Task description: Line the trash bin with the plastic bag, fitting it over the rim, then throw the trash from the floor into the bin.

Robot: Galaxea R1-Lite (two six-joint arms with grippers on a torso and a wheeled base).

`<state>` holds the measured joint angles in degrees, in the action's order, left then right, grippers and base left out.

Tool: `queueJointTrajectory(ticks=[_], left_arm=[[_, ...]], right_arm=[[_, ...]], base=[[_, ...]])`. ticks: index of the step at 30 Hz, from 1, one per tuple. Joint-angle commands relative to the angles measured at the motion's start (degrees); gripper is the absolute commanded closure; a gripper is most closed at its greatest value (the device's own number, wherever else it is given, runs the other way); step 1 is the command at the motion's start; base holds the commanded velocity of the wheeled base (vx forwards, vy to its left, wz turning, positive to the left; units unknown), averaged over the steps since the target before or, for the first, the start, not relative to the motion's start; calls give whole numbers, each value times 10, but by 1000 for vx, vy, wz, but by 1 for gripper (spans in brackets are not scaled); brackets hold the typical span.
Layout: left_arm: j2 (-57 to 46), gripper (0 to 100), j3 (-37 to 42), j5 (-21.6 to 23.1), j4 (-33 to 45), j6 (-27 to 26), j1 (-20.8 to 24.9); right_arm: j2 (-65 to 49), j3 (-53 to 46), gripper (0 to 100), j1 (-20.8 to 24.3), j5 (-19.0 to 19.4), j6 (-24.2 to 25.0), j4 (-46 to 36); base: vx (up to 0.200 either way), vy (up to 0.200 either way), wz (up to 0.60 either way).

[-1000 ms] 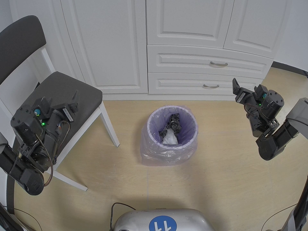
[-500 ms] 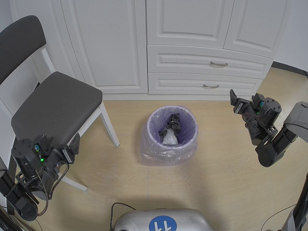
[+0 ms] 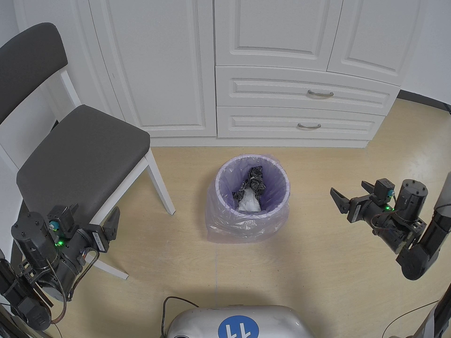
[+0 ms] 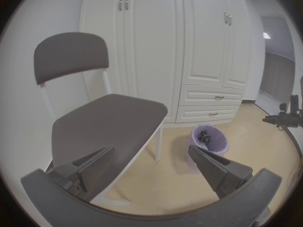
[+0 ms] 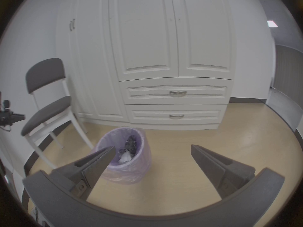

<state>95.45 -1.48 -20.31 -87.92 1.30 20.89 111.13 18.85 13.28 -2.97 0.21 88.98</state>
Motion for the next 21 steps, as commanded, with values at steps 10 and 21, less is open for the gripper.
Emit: queueJointTrajectory(ticks=[10, 21], left_arm=[[-148, 0, -313, 77, 392, -92, -104], [-309, 0, -489, 78, 746, -29, -107]], right_arm=[[-259, 251, 0, -153, 91, -13, -595], [-404, 363, 0, -175, 90, -1, -856]], base=[[0, 0, 0], [0, 0, 0]])
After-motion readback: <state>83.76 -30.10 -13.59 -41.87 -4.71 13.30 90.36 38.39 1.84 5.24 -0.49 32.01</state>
